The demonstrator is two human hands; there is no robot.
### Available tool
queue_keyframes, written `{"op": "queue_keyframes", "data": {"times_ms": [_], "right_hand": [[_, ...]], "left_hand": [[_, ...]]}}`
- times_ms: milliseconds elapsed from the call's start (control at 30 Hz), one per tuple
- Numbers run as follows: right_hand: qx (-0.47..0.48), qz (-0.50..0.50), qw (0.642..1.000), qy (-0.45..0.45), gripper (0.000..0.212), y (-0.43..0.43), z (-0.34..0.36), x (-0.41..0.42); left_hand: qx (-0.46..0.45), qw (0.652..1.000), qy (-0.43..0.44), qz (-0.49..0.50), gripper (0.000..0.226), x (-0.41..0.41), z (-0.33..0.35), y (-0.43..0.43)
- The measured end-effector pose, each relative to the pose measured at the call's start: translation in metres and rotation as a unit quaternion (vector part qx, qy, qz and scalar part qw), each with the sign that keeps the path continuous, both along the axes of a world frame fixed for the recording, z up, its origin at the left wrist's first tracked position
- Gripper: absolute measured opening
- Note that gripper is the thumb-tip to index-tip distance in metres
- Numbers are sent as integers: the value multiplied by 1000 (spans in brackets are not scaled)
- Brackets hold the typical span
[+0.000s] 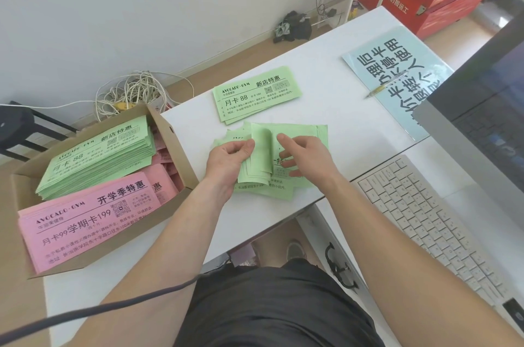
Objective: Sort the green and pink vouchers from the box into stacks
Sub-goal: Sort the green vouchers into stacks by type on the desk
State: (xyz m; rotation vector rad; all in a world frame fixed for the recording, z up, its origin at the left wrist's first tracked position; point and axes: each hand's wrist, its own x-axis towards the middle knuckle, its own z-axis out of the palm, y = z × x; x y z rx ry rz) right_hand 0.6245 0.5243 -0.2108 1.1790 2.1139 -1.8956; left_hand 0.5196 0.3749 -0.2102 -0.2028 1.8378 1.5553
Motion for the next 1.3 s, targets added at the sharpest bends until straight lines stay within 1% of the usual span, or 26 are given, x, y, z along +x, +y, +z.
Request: {"op": "queue_keyframes", "data": {"times_ms": [33,100,133,167,233,267,367,567,700,833,867,933,967,1033,1067,1100,1167,1200,1300], "right_hand": [[1,-2,1000,-4,56,1,1,1],[5,-15,1000,-10,75,3,-1,1],[9,-19,1000,-9,75,5,-2,1],[25,-16,999,-13,63,6,-3,1],[90,4,995,-41,38,10,-7,3],[119,12,991,-54,32,13,-10,4],[146,12,987,-70,28,18,-15,8],[129,-41,989,-54,19,20,-15,6],[120,-82,988,-41,24,18,-7,4],[103,-105,989,-16,33,12,-3,1],[98,-104,990,-11,32,12,-2,0],[92,-96,991,-1,26,12,-2,1],[92,-89,992,6,27,12,-2,2],[96,-71,993,20,42,13,-3,6],[88,-60,994,23,45,14,-3,8],[67,-53,996,27,41,14,-3,11],[-21,-63,997,43,29,14,-1,14],[-64,-72,994,50,26,14,0,15],[-126,-85,986,74,25,9,2,15]], "left_hand": [[-4,1000,1,-3,19,-1,-1,0],[-12,1000,9,-9,16,-3,-1,0],[-17,1000,17,-11,15,-4,-1,-1],[-24,999,27,-12,16,-6,-1,-1],[-38,998,45,-11,18,-10,1,-3],[-42,998,52,-7,18,-11,3,-5],[-58,994,87,-4,16,-16,7,-9],[-102,981,161,-19,15,-22,10,-13],[-146,964,216,-43,15,-17,13,-10],[-140,954,257,-67,7,-3,12,-1],[-137,953,262,-71,7,0,11,2],[-123,953,266,-79,15,6,8,7],[-118,951,272,-87,21,9,7,9],[-122,945,284,-109,26,13,6,12],[-121,943,287,-121,25,15,6,14],[-121,940,289,-134,25,16,5,15],[-133,932,296,-160,28,18,4,18],[-144,929,295,-169,28,20,3,19],[-159,934,273,-163,19,24,4,23]]}}
